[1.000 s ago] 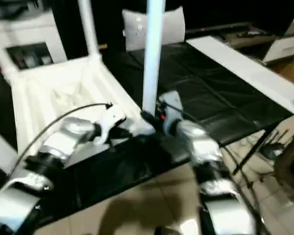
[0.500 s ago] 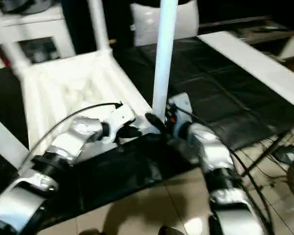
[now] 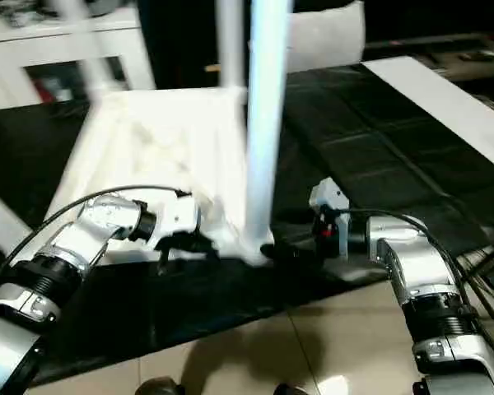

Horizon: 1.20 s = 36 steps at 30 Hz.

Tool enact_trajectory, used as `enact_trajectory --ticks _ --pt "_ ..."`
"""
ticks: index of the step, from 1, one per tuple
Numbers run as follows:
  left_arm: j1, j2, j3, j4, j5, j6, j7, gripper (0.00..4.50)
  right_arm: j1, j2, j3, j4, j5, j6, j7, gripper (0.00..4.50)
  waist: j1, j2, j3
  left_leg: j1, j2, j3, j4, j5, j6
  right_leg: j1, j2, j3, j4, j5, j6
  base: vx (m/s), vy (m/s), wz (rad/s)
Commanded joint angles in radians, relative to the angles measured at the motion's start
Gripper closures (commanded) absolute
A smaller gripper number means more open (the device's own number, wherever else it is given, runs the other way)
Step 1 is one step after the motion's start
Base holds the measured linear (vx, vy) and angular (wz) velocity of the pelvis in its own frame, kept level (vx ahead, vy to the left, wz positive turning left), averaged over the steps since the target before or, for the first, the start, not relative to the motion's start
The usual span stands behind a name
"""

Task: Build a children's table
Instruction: Rotate leg to tighten

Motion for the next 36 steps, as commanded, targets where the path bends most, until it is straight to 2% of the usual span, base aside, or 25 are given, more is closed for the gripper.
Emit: enact_trajectory --ticks 1,5,6,8,9,13,14,17,20,22,26,28,29,30,31,32,33,36 --pt "-0.015 -0.007 -0.033 -0.041 -0.026 -0.049 -0.078 4.50 -0.016 -0.016 0.023 0.002 0.011 -0.015 0.051 0.44 -0.004 -0.010 -0.097 0.003 0.024 0.014 -0.068 -0.112 0.097 0.077 -0.037 0.056 -0.063 -0.378 -0.106 0.000 0.000 0.00" --pt "-0.017 -0.004 -0.039 -0.047 -0.032 -0.054 -0.115 4.50 -0.028 -0.021 0.050 0.006 0.011 -0.008 0.106 0.79 0.002 -0.015 -0.098 -0.004 0.023 0.015 -0.067 -0.101 0.100 0.083 -0.038 0.057 -0.056 -0.346 -0.120 0.000 0.000 0.00" --pt "-0.018 -0.004 -0.037 -0.046 -0.032 -0.060 -0.127 4.50 -0.033 -0.019 0.056 0.009 0.013 0.001 0.134 0.85 0.001 -0.022 -0.097 -0.006 0.021 0.016 -0.067 -0.100 0.100 0.084 -0.039 0.057 -0.059 -0.358 -0.112 0.000 0.000 0.00" --pt "-0.018 -0.003 -0.037 -0.045 -0.034 -0.065 -0.134 4.50 -0.037 -0.017 0.061 0.012 0.010 0.003 0.152 0.91 0.001 -0.019 -0.096 -0.006 0.020 0.016 -0.067 -0.101 0.096 0.083 -0.040 0.055 -0.061 -0.385 -0.100 0.000 0.000 0.00" --pt "-0.017 -0.002 -0.037 -0.044 -0.036 -0.067 -0.136 4.50 -0.038 -0.017 0.066 0.014 0.011 0.003 0.159 1.17 0.001 -0.019 -0.096 -0.006 0.020 0.017 -0.067 -0.102 0.094 0.083 -0.039 0.055 -0.063 -0.395 -0.095 0.000 0.000 0.00" --pt "-0.017 0.000 -0.038 -0.035 -0.034 -0.077 -0.139 4.50 -0.045 -0.012 0.078 0.026 0.013 -0.001 0.169 1.33 0.001 -0.021 -0.096 -0.007 0.017 0.017 -0.066 -0.096 0.086 0.083 -0.038 0.053 -0.067 -0.420 -0.073 0.000 0.000 0.00" --pt "-0.017 0.000 -0.038 -0.035 -0.034 -0.077 -0.140 4.50 -0.045 -0.011 0.078 0.027 0.013 0.000 0.170 1.56 0.001 -0.021 -0.096 -0.007 0.017 0.017 -0.066 -0.096 0.085 0.083 -0.037 0.052 -0.067 -0.424 -0.068 0.000 0.000 0.00" --pt "-0.017 -0.002 -0.033 -0.033 -0.035 -0.073 -0.144 4.50 -0.046 -0.005 0.080 0.025 0.018 0.009 0.178 1.72 0.001 -0.021 -0.097 -0.007 0.018 0.017 -0.066 -0.090 0.088 0.082 -0.037 0.052 -0.067 -0.419 -0.069 0.000 0.000 0.00" --pt "-0.016 -0.004 -0.030 -0.032 -0.038 -0.068 -0.147 4.50 -0.045 -0.001 0.079 0.024 0.020 0.015 0.183 2.09 0.001 -0.021 -0.097 -0.007 0.018 0.017 -0.066 -0.087 0.089 0.081 -0.036 0.052 -0.065 -0.411 -0.072 0.000 0.000 0.00" --pt "-0.012 -0.010 -0.019 -0.040 -0.061 -0.042 -0.158 4.50 -0.044 0.003 0.074 0.028 0.029 0.020 0.187 2.30 0.001 -0.020 -0.098 -0.007 0.019 0.017 -0.066 -0.083 0.089 0.082 -0.037 0.053 -0.064 -0.404 -0.074 0.000 0.000 0.00" --pt "-0.003 -0.020 0.003 -0.067 -0.092 0.018 -0.150 4.50 -0.043 0.020 0.052 0.038 0.036 0.049 0.136 2.42 -0.001 -0.020 -0.098 -0.008 0.018 0.018 -0.065 -0.080 0.088 0.083 -0.037 0.053 -0.063 -0.399 -0.081 0.000 0.000 0.00" --pt "-0.008 -0.031 0.017 -0.073 -0.085 0.078 -0.097 4.50 -0.053 0.051 0.043 0.056 0.005 0.067 0.024 2.44 -0.004 -0.019 -0.096 -0.007 0.016 0.017 -0.066 -0.088 0.082 0.082 -0.037 0.051 -0.067 -0.421 -0.072 0.000 0.000 0.00" --pt "-0.016 -0.047 0.034 -0.068 -0.080 0.128 -0.041 4.50 -0.066 0.086 0.034 0.071 -0.021 0.073 -0.077 2.45 -0.010 -0.017 -0.093 -0.006 0.015 0.018 -0.067 -0.098 0.068 0.079 -0.036 0.050 -0.070 -0.445 -0.065 0.000 0.000 0.00" --pt "-0.021 -0.059 0.045 -0.064 -0.078 0.161 -0.003 4.50 -0.075 0.110 0.027 0.080 -0.037 0.078 -0.145 2.46 -0.018 -0.020 -0.092 -0.007 0.011 0.015 -0.068 -0.110 0.048 0.083 -0.037 0.043 -0.076 -0.482 -0.046 0.000 0.000 0.00" --pt "-0.024 -0.066 0.050 -0.064 -0.074 0.181 0.021 4.50 -0.084 0.130 0.020 0.089 -0.046 0.087 -0.197 2.46 -0.025 -0.021 -0.091 -0.008 0.006 0.016 -0.067 -0.121 0.042 0.083 -0.036 0.040 -0.082 -0.503 -0.034 0.000 0.000 0.00" --pt "-0.027 -0.075 0.056 -0.065 -0.071 0.204 0.051 4.50 -0.092 0.149 0.016 0.096 -0.057 0.095 -0.246 2.47 -0.037 -0.020 -0.088 -0.010 0.003 0.016 -0.066 -0.140 0.038 0.084 -0.036 0.034 -0.091 -0.542 -0.009 0.000 0.000 0.00" --pt "-0.028 -0.079 0.058 -0.066 -0.070 0.211 0.062 4.50 -0.095 0.155 0.015 0.098 -0.060 0.098 -0.262 2.49 -0.043 -0.020 -0.088 -0.009 0.003 0.015 -0.066 -0.147 0.035 0.084 -0.035 0.031 -0.093 -0.551 -0.001 0.000 0.000 0.00" --pt "-0.040 -0.126 0.080 -0.068 -0.059 0.290 0.184 4.50 -0.141 0.226 -0.007 0.153 -0.095 0.119 -0.444 2.51 -0.083 -0.023 -0.090 -0.014 -0.008 0.014 -0.056 -0.176 0.038 0.085 -0.031 0.013 -0.108 -0.583 0.039 0.000 0.000 0.00"
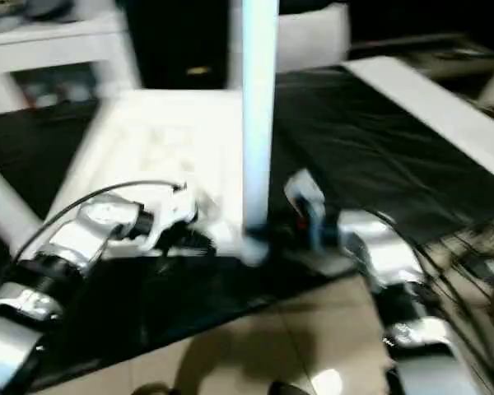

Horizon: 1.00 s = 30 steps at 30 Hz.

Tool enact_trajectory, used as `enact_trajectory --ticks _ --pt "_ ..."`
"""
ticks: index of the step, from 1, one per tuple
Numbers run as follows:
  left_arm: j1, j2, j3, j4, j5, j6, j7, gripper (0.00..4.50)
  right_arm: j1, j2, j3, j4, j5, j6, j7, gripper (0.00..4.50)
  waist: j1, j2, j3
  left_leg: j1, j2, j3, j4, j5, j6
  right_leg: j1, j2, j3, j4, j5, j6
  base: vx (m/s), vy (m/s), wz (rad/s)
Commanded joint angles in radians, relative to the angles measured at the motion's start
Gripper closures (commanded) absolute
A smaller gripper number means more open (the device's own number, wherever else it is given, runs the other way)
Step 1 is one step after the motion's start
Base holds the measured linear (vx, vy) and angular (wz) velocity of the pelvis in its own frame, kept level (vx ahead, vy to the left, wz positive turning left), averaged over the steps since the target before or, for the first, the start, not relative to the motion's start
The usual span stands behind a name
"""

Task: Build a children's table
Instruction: Rotate leg to tighten

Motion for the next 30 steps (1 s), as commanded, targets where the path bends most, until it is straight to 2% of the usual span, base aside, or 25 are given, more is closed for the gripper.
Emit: enact_trajectory --ticks 1,2,3,5,6,7,8,9,10,11,12,13,14,15,17,21,22,23,25,27,30 --pt "-0.033 -0.072 0.004 -0.060 -0.046 0.012 0.014 4.50 -0.045 0.049 0.008 0.060 -0.032 0.034 -0.142 2.51 0.005 -0.018 -0.086 -0.015 -0.010 0.012 -0.058 -0.181 0.046 0.085 -0.030 0.018 -0.107 -0.587 0.042 0.000 0.000 0.00" --pt "-0.040 -0.092 0.013 -0.059 -0.042 0.039 0.058 4.50 -0.071 0.074 -0.013 0.103 -0.035 0.045 -0.222 2.51 -0.001 -0.018 -0.088 -0.014 -0.011 0.012 -0.058 -0.182 0.049 0.084 -0.029 0.016 -0.107 -0.586 0.042 0.000 0.000 0.00" --pt "-0.050 -0.128 0.027 -0.057 -0.030 0.075 0.136 4.50 -0.110 0.110 -0.045 0.166 -0.041 0.052 -0.346 2.51 -0.020 -0.017 -0.087 -0.016 -0.011 0.010 -0.055 -0.184 0.051 0.083 -0.028 0.009 -0.111 -0.588 0.041 0.000 0.000 0.00" --pt "-0.055 -0.157 0.028 -0.054 -0.016 0.088 0.184 4.50 -0.123 0.133 -0.057 0.193 -0.049 0.015 -0.398 2.51 -0.033 -0.014 -0.088 -0.015 -0.012 0.009 -0.053 -0.188 0.058 0.083 -0.028 0.005 -0.115 -0.585 0.041 0.000 0.000 0.00" --pt "-0.055 -0.166 0.027 -0.053 -0.011 0.089 0.195 4.50 -0.124 0.139 -0.058 0.198 -0.054 -0.001 -0.408 2.17 -0.035 -0.013 -0.089 -0.016 -0.011 0.009 -0.054 -0.188 0.064 0.085 -0.027 0.004 -0.116 -0.578 0.042 0.000 0.000 0.00" --pt "-0.058 -0.176 0.029 -0.047 -0.006 0.086 0.216 4.50 -0.121 0.145 -0.059 0.196 -0.052 -0.011 -0.408 1.97 -0.033 -0.007 -0.093 -0.015 -0.006 0.007 -0.058 -0.178 0.075 0.088 -0.031 0.009 -0.111 -0.541 0.025 0.000 0.000 0.00" --pt "-0.059 -0.181 0.031 -0.043 -0.003 0.084 0.230 4.50 -0.119 0.149 -0.060 0.193 -0.051 -0.014 -0.407 1.84 -0.032 -0.008 -0.099 -0.020 0.003 0.003 -0.062 -0.147 0.084 0.094 -0.032 0.017 -0.096 -0.468 -0.005 0.000 0.000 0.00" --pt "-0.061 -0.182 0.028 -0.040 0.005 0.081 0.244 4.50 -0.112 0.154 -0.064 0.181 -0.048 -0.013 -0.404 1.82 -0.028 -0.007 -0.101 -0.016 0.009 0.003 -0.063 -0.109 0.094 0.089 -0.034 0.027 -0.085 -0.394 -0.048 0.000 0.000 0.00" --pt "-0.062 -0.181 0.026 -0.038 0.010 0.078 0.255 4.50 -0.103 0.156 -0.069 0.167 -0.044 -0.012 -0.396 1.75 -0.024 -0.007 -0.102 -0.013 0.012 0.003 -0.063 -0.089 0.099 0.086 -0.035 0.032 -0.079 -0.363 -0.072 0.000 0.000 0.00" --pt "-0.063 -0.179 0.025 -0.038 0.011 0.081 0.262 4.50 -0.093 0.156 -0.072 0.153 -0.040 -0.015 -0.385 1.75 -0.015 -0.011 -0.105 -0.013 0.012 0.005 -0.060 -0.050 0.113 0.087 -0.035 0.041 -0.063 -0.299 -0.113 0.000 0.000 0.00" --pt "-0.063 -0.178 0.027 -0.036 0.011 0.082 0.267 4.50 -0.084 0.152 -0.072 0.141 -0.038 -0.017 -0.375 1.48 -0.011 -0.011 -0.106 -0.021 0.014 0.003 -0.061 -0.027 0.122 0.093 -0.036 0.043 -0.052 -0.264 -0.129 0.000 0.000 0.00" --pt "-0.064 -0.177 0.029 -0.035 0.010 0.084 0.272 4.50 -0.078 0.149 -0.071 0.134 -0.036 -0.018 -0.367 1.48 -0.001 -0.009 -0.107 -0.015 0.017 0.005 -0.059 0.004 0.140 0.087 -0.036 0.048 -0.044 -0.213 -0.152 0.000 0.000 0.00" --pt "-0.062 -0.170 0.025 -0.033 0.020 0.077 0.273 4.50 -0.068 0.142 -0.068 0.123 -0.032 -0.029 -0.346 1.40 0.003 -0.004 -0.106 -0.016 0.014 0.007 -0.057 0.015 0.153 0.089 -0.036 0.049 -0.041 -0.195 -0.165 0.000 0.000 0.00" --pt "-0.059 -0.159 0.018 -0.029 0.033 0.058 0.270 4.50 -0.053 0.131 -0.066 0.105 -0.025 -0.036 -0.319 1.29 0.008 -0.009 -0.104 -0.016 0.014 0.010 -0.057 0.001 0.161 0.089 -0.036 0.051 -0.043 -0.204 -0.163 0.000 0.000 0.00" --pt "-0.053 -0.138 0.006 -0.021 0.052 0.024 0.261 4.50 -0.021 0.104 -0.063 0.072 -0.007 -0.071 -0.258 1.04 0.018 -0.010 -0.103 -0.013 0.014 0.013 -0.059 -0.021 0.158 0.089 -0.038 0.054 -0.047 -0.238 -0.155 0.000 0.000 0.00" --pt "-0.045 -0.104 -0.008 -0.007 0.061 -0.035 0.214 4.50 0.038 0.046 -0.060 0.009 0.017 -0.102 -0.144 0.82 0.035 -0.012 -0.093 -0.005 0.012 0.018 -0.068 -0.119 0.120 0.087 -0.037 0.054 -0.070 -0.376 -0.098 0.000 0.000 0.00" --pt "-0.041 -0.081 -0.018 -0.002 0.060 -0.075 0.173 4.50 0.066 0.006 -0.062 -0.022 0.033 -0.102 -0.075 0.69 0.034 -0.012 -0.091 -0.005 0.011 0.017 -0.069 -0.131 0.116 0.088 -0.037 0.053 -0.072 -0.394 -0.092 0.000 0.000 0.00" --pt "-0.040 -0.079 -0.019 -0.001 0.060 -0.079 0.170 4.50 0.068 0.003 -0.063 -0.025 0.034 -0.101 -0.068 0.69 0.039 -0.014 -0.092 -0.002 0.010 0.018 -0.069 -0.148 0.110 0.087 -0.036 0.052 -0.078 -0.423 -0.070 0.000 0.000 0.00" --pt "-0.036 -0.041 -0.038 0.008 0.054 -0.129 0.097 4.50 0.089 -0.051 -0.069 -0.053 0.054 -0.104 0.018 0.58 0.045 -0.013 -0.092 -0.001 0.010 0.017 -0.069 -0.151 0.106 0.084 -0.036 0.053 -0.079 -0.438 -0.058 0.000 0.000 0.00" --pt "-0.036 -0.024 -0.048 0.014 0.051 -0.152 0.061 4.50 0.091 -0.073 -0.068 -0.057 0.060 -0.108 0.052 0.28 0.043 -0.015 -0.092 -0.005 0.009 0.016 -0.069 -0.148 0.103 0.085 -0.036 0.052 -0.077 -0.440 -0.055 0.000 0.000 0.00" --pt "-0.036 0.002 -0.061 0.025 0.043 -0.221 -0.014 4.50 0.095 -0.111 -0.053 -0.070 0.069 -0.118 0.127 0.17 0.048 -0.016 -0.094 -0.004 0.007 0.017 -0.066 -0.140 0.101 0.083 -0.035 0.050 -0.080 -0.455 -0.047 0.000 0.000 0.00"
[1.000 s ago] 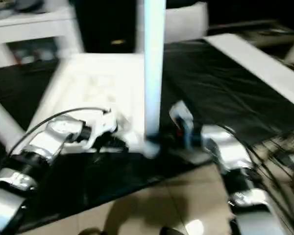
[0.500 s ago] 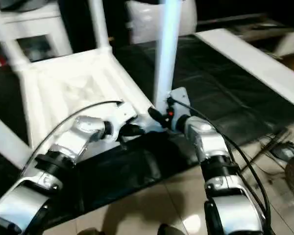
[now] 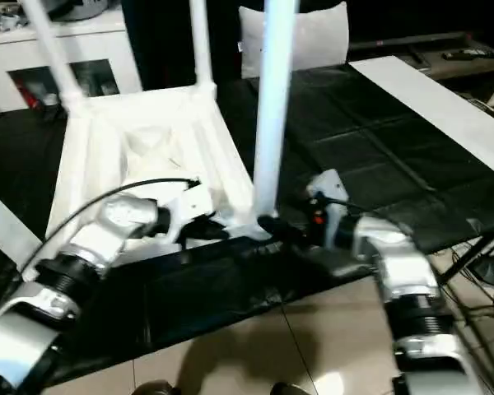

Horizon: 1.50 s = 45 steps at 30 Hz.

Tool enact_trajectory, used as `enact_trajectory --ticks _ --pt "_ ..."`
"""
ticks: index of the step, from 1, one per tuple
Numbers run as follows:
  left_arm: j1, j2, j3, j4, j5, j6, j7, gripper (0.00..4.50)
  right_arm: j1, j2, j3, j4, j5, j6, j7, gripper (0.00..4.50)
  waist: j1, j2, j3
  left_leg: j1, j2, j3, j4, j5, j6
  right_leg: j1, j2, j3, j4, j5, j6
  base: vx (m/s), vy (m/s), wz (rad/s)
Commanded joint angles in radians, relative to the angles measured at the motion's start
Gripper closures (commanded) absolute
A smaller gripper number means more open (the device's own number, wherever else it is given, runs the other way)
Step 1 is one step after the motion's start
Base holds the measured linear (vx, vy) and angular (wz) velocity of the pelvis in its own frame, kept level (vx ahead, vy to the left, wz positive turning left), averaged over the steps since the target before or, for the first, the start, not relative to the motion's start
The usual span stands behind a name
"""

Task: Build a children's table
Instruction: Rotate leg to tighten

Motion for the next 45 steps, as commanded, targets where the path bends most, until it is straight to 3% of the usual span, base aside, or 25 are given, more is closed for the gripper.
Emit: enact_trajectory --ticks 1,3,5,10,11,17,30,34,37,40,42,43,45 --pt "-0.020 0.019 -0.039 -0.017 -0.013 -0.104 -0.113 4.50 0.000 -0.036 0.034 -0.028 0.022 -0.029 0.104 0.17 0.002 -0.021 -0.094 -0.005 0.008 0.013 -0.067 -0.127 0.093 0.085 -0.033 0.045 -0.079 -0.454 -0.049 0.000 0.000 0.00" --pt "-0.017 0.027 -0.045 -0.018 -0.019 -0.120 -0.143 4.50 0.001 -0.044 0.041 -0.031 0.023 -0.036 0.132 0.17 0.010 -0.016 -0.096 -0.005 0.015 0.011 -0.067 -0.110 0.103 0.082 -0.034 0.048 -0.069 -0.417 -0.067 0.000 0.000 0.00" --pt "-0.004 0.043 -0.064 -0.042 -0.046 -0.152 -0.245 4.50 0.002 -0.076 0.067 -0.038 0.028 -0.056 0.228 0.44 0.017 -0.017 -0.096 -0.004 0.017 0.013 -0.067 -0.103 0.108 0.082 -0.034 0.050 -0.064 -0.396 -0.084 0.000 0.000 0.00" --pt "0.003 0.059 -0.086 -0.069 -0.062 -0.164 -0.337 4.50 -0.012 -0.097 0.097 -0.034 0.022 -0.050 0.308 0.77 0.040 -0.015 -0.097 0.002 0.026 0.013 -0.068 -0.102 0.107 0.078 -0.037 0.058 -0.053 -0.351 -0.127 0.000 0.000 0.00" --pt "-0.001 0.060 -0.090 -0.062 -0.060 -0.178 -0.346 4.50 -0.018 -0.099 0.106 -0.030 0.021 -0.051 0.326 0.89 0.043 -0.021 -0.095 0.001 0.025 0.014 -0.069 -0.112 0.104 0.078 -0.037 0.058 -0.055 -0.361 -0.125 0.000 0.000 0.00" --pt "-0.004 0.063 -0.095 -0.067 -0.067 -0.192 -0.380 4.50 -0.031 -0.097 0.144 -0.019 0.017 -0.054 0.378 1.37 0.046 -0.023 -0.093 -0.001 0.017 0.015 -0.069 -0.124 0.078 0.079 -0.038 0.053 -0.068 -0.455 -0.067 0.000 0.000 0.00" --pt "-0.007 0.053 -0.079 -0.060 -0.089 -0.175 -0.396 4.50 -0.028 -0.069 0.169 0.007 0.027 -0.055 0.424 2.31 0.046 -0.022 -0.095 -0.004 0.019 0.014 -0.068 -0.105 0.079 0.080 -0.037 0.052 -0.066 -0.441 -0.069 0.000 0.000 0.00" --pt "-0.009 0.035 -0.037 -0.079 -0.113 -0.034 -0.338 4.50 -0.025 -0.037 0.131 0.022 0.061 0.000 0.368 2.49 0.044 -0.018 -0.094 -0.004 0.017 0.014 -0.068 -0.102 0.076 0.081 -0.036 0.051 -0.066 -0.444 -0.074 0.000 0.000 0.00" --pt "-0.014 0.019 -0.013 -0.090 -0.115 0.060 -0.273 4.50 -0.059 0.013 0.108 0.071 0.024 0.057 0.194 2.52 0.035 -0.020 -0.091 -0.004 0.013 0.013 -0.069 -0.117 0.058 0.080 -0.035 0.045 -0.075 -0.487 -0.055 0.000 0.000 0.00" --pt "-0.014 -0.012 0.018 -0.108 -0.134 0.138 -0.207 4.50 -0.103 0.074 0.077 0.134 -0.007 0.076 0.014 2.53 0.009 -0.019 -0.086 -0.007 0.007 0.009 -0.069 -0.157 0.036 0.083 -0.036 0.032 -0.088 -0.556 -0.019 0.000 0.000 0.00" --pt "-0.017 -0.029 0.033 -0.112 -0.139 0.168 -0.169 4.50 -0.118 0.099 0.067 0.144 -0.015 0.088 -0.053 2.53 -0.014 -0.020 -0.086 -0.009 0.001 0.009 -0.064 -0.180 0.028 0.084 -0.033 0.022 -0.100 -0.587 0.014 0.000 0.000 0.00" --pt "-0.023 -0.070 0.056 -0.117 -0.131 0.221 -0.066 4.50 -0.148 0.158 0.048 0.150 -0.037 0.122 -0.211 2.53 -0.032 -0.023 -0.084 -0.011 -0.005 0.008 -0.060 -0.185 0.021 0.083 -0.029 0.014 -0.103 -0.600 0.027 0.000 0.000 0.00" --pt "-0.027 -0.114 0.078 -0.127 -0.122 0.266 0.038 4.50 -0.182 0.217 0.021 0.179 -0.055 0.159 -0.376 2.53 -0.070 -0.019 -0.084 -0.011 -0.010 0.006 -0.050 -0.217 0.025 0.082 -0.026 -0.010 -0.123 -0.638 0.063 0.000 0.000 0.00"
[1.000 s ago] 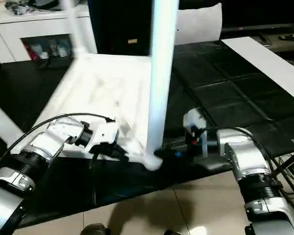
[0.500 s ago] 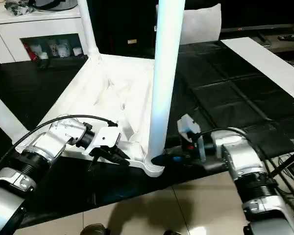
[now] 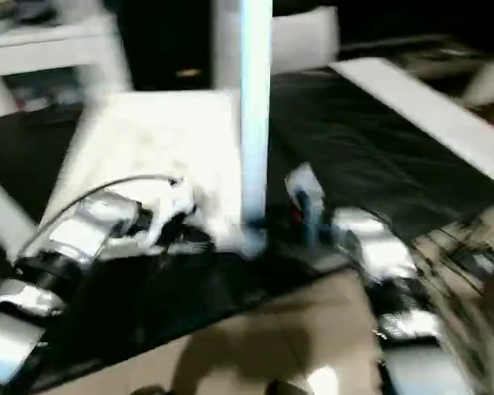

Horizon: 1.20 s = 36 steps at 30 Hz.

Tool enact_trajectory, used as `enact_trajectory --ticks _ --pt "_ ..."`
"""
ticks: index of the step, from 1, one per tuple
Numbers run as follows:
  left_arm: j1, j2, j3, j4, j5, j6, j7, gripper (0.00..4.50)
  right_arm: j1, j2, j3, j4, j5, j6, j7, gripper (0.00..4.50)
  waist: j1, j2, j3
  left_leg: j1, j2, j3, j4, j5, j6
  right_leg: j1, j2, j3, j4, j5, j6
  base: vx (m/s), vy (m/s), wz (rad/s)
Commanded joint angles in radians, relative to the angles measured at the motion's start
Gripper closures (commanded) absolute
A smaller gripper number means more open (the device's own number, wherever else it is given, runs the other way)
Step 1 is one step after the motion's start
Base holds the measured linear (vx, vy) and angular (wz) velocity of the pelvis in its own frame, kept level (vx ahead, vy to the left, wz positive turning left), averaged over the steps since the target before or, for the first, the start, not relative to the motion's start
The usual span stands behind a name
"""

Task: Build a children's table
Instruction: Rotate leg to tighten

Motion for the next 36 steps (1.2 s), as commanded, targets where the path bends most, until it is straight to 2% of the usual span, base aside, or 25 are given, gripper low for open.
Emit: enact_trajectory --ticks 1,2,3,4,5,6,7,8,9,10,11,12,13,15,17,19,22,24,25,28,32,34,35,36 --pt "-0.024 -0.091 -0.002 -0.099 -0.064 0.017 0.016 4.50 -0.041 0.058 -0.005 0.050 -0.022 0.059 -0.186 2.53 0.003 -0.011 -0.084 -0.013 -0.013 0.007 -0.054 -0.227 0.034 0.085 -0.026 -0.003 -0.118 -0.634 0.067 0.000 0.000 0.00" --pt "-0.024 -0.106 0.005 -0.104 -0.062 0.031 0.046 4.50 -0.049 0.073 -0.016 0.062 -0.021 0.061 -0.222 2.53 -0.010 -0.002 -0.089 -0.021 -0.004 0.001 -0.058 -0.227 0.046 0.101 -0.029 -0.010 -0.120 -0.603 0.077 0.000 0.000 0.00" --pt "-0.023 -0.123 0.008 -0.108 -0.055 0.031 0.080 4.50 -0.052 0.086 -0.012 0.069 -0.033 0.035 -0.243 2.53 -0.019 0.009 -0.093 -0.022 0.016 -0.009 -0.068 -0.231 0.058 0.109 -0.036 -0.009 -0.112 -0.532 0.054 0.000 0.000 0.00" --pt "-0.022 -0.131 0.007 -0.111 -0.050 0.029 0.094 4.50 -0.052 0.090 -0.006 0.074 -0.043 0.011 -0.249 1.98 -0.021 0.010 -0.092 -0.019 0.027 -0.009 -0.073 -0.236 0.063 0.107 -0.036 -0.003 -0.110 -0.496 0.037 0.000 0.000 0.00" --pt "-0.022 -0.137 0.005 -0.114 -0.046 0.027 0.106 4.50 -0.052 0.093 0.001 0.078 -0.053 -0.012 -0.254 1.98 -0.024 0.010 -0.090 -0.014 0.033 -0.010 -0.076 -0.247 0.066 0.104 -0.037 -0.001 -0.106 -0.468 0.019 0.000 0.000 0.00" --pt "-0.026 -0.142 0.004 -0.104 -0.033 0.009 0.136 4.50 -0.043 0.098 -0.008 0.069 -0.052 -0.042 -0.257 1.84 -0.027 0.001 -0.088 -0.004 0.021 -0.001 -0.073 -0.265 0.060 0.098 -0.040 0.002 -0.105 -0.457 -0.021 0.000 0.000 0.00" --pt "-0.029 -0.140 0.003 -0.097 -0.026 0.001 0.144 4.50 -0.037 0.097 -0.015 0.057 -0.042 -0.042 -0.245 1.79 -0.026 -0.001 -0.088 -0.005 0.014 0.003 -0.072 -0.255 0.059 0.099 -0.041 0.003 -0.106 -0.463 -0.027 0.000 0.000 0.00" --pt "-0.031 -0.138 0.002 -0.094 -0.023 -0.002 0.147 4.50 -0.034 0.096 -0.018 0.050 -0.036 -0.041 -0.238 1.79 -0.017 -0.003 -0.090 -0.003 0.011 0.005 -0.071 -0.222 0.062 0.099 -0.045 0.008 -0.104 -0.457 -0.042 0.000 0.000 0.00" --pt "-0.031 -0.133 -0.001 -0.093 -0.016 -0.010 0.148 4.50 -0.026 0.092 -0.022 0.034 -0.033 -0.041 -0.225 1.49 -0.007 -0.006 -0.092 0.004 0.009 0.009 -0.071 -0.195 0.071 0.092 -0.042 0.015 -0.100 -0.445 -0.057 0.000 0.000 0.00" --pt "-0.031 -0.125 -0.003 -0.090 -0.008 -0.017 0.149 4.50 -0.015 0.082 -0.021 0.016 -0.032 -0.041 -0.205 1.49 -0.001 -0.008 -0.094 0.005 0.008 0.010 -0.071 -0.180 0.076 0.092 -0.042 0.019 -0.096 -0.433 -0.065 0.000 0.000 0.00" --pt "-0.031 -0.116 -0.006 -0.086 -0.002 -0.027 0.146 4.50 -0.001 0.069 -0.020 -0.005 -0.031 -0.044 -0.180 1.41 0.008 -0.002 -0.093 0.004 0.009 0.009 -0.073 -0.167 0.081 0.091 -0.041 0.022 -0.091 -0.421 -0.073 0.000 0.000 0.00" --pt "-0.029 -0.106 -0.009 -0.084 0.005 -0.039 0.141 4.50 0.015 0.054 -0.019 -0.029 -0.027 -0.044 -0.157 1.37 0.023 -0.005 -0.097 -0.004 0.015 0.007 -0.074 -0.124 0.096 0.098 -0.039 0.027 -0.079 -0.373 -0.075 0.000 0.000 0.00" --pt "-0.028 -0.100 -0.010 -0.083 0.009 -0.047 0.138 4.50 0.024 0.045 -0.018 -0.043 -0.024 -0.043 -0.144 1.31 0.026 -0.004 -0.099 -0.008 0.017 0.006 -0.074 -0.105 0.100 0.100 -0.038 0.029 -0.072 -0.352 -0.076 0.000 0.000 0.00" --pt "-0.030 -0.087 -0.009 -0.075 0.018 -0.051 0.144 4.50 0.045 0.020 -0.019 -0.072 -0.012 -0.042 -0.114 0.97 0.042 -0.002 -0.101 -0.002 0.022 0.007 -0.075 -0.063 0.107 0.097 -0.039 0.035 -0.063 -0.296 -0.096 0.000 0.000 0.00" --pt "-0.031 -0.067 -0.017 -0.063 0.028 -0.071 0.137 4.50 0.071 -0.017 -0.019 -0.104 0.005 -0.052 -0.064 0.88 0.055 -0.005 -0.102 -0.005 0.023 0.010 -0.074 -0.049 0.112 0.098 -0.038 0.040 -0.054 -0.266 -0.115 0.000 0.000 0.00" --pt "-0.031 -0.039 -0.030 -0.045 0.034 -0.116 0.101 4.50 0.105 -0.074 -0.013 -0.143 0.022 -0.057 0.024 0.67 0.067 -0.004 -0.101 -0.001 0.021 0.014 -0.075 -0.061 0.113 0.096 -0.037 0.043 -0.056 -0.272 -0.114 0.000 0.000 0.00" --pt "-0.031 -0.017 -0.044 -0.032 0.033 -0.157 0.062 4.50 0.128 -0.112 -0.014 -0.173 0.034 -0.051 0.087 0.48 0.073 -0.007 -0.098 -0.005 0.018 0.016 -0.076 -0.092 0.108 0.095 -0.036 0.042 -0.063 -0.318 -0.094 0.000 0.000 0.00" --pt "-0.029 0.012 -0.065 -0.021 0.034 -0.215 -0.003 4.50 0.145 -0.155 -0.016 -0.197 0.045 -0.051 0.152 0.28 0.077 -0.007 -0.095 -0.001 0.013 0.020 -0.075 -0.129 0.094 0.091 -0.036 0.039 -0.077 -0.395 -0.061 0.000 0.000 0.00" --pt "-0.029 0.012 -0.065 -0.021 0.034 -0.215 -0.003 4.50 0.145 -0.155 -0.016 -0.197 0.045 -0.051 0.152 0.14 0.077 -0.007 -0.094 -0.003 0.013 0.019 -0.076 -0.134 0.090 0.092 -0.036 0.038 -0.077 -0.406 -0.054 0.000 0.000 0.00" --pt "-0.029 0.071 -0.112 0.004 0.054 -0.336 -0.127 4.50 0.168 -0.245 0.011 -0.255 0.066 -0.033 0.299 0.01 0.086 -0.009 -0.094 0.000 0.010 0.021 -0.073 -0.146 0.088 0.088 -0.030 0.033 -0.086 -0.453 -0.017 0.000 0.000 0.00" --pt "-0.027 0.087 -0.126 0.007 0.044 -0.377 -0.191 4.50 0.172 -0.271 0.030 -0.275 0.072 -0.046 0.356 0.01 0.094 -0.005 -0.092 0.004 0.015 0.020 -0.074 -0.160 0.075 0.081 -0.032 0.029 -0.089 -0.477 -0.019 0.000 0.000 0.00" --pt "-0.022 0.096 -0.136 0.000 0.033 -0.397 -0.235 4.50 0.168 -0.283 0.042 -0.275 0.075 -0.055 0.392 0.01 0.102 -0.009 -0.095 0.004 0.018 0.019 -0.074 -0.156 0.075 0.081 -0.034 0.032 -0.086 -0.463 -0.027 0.000 0.000 0.00" --pt "-0.016 0.103 -0.145 -0.008 0.022 -0.413 -0.279 4.50 0.161 -0.294 0.058 -0.268 0.065 -0.076 0.427 0.01 0.108 -0.008 -0.097 0.008 0.022 0.019 -0.075 -0.147 0.076 0.078 -0.034 0.037 -0.078 -0.429 -0.045 0.000 0.000 0.00" --pt "-0.015 0.105 -0.148 -0.010 0.019 -0.417 -0.291 4.50 0.159 -0.297 0.063 -0.265 0.062 -0.082 0.436 0.29 0.111 -0.007 -0.097 0.006 0.024 0.018 -0.075 -0.144 0.078 0.079 -0.034 0.037 -0.073 -0.416 -0.054 0.000 0.000 0.00"
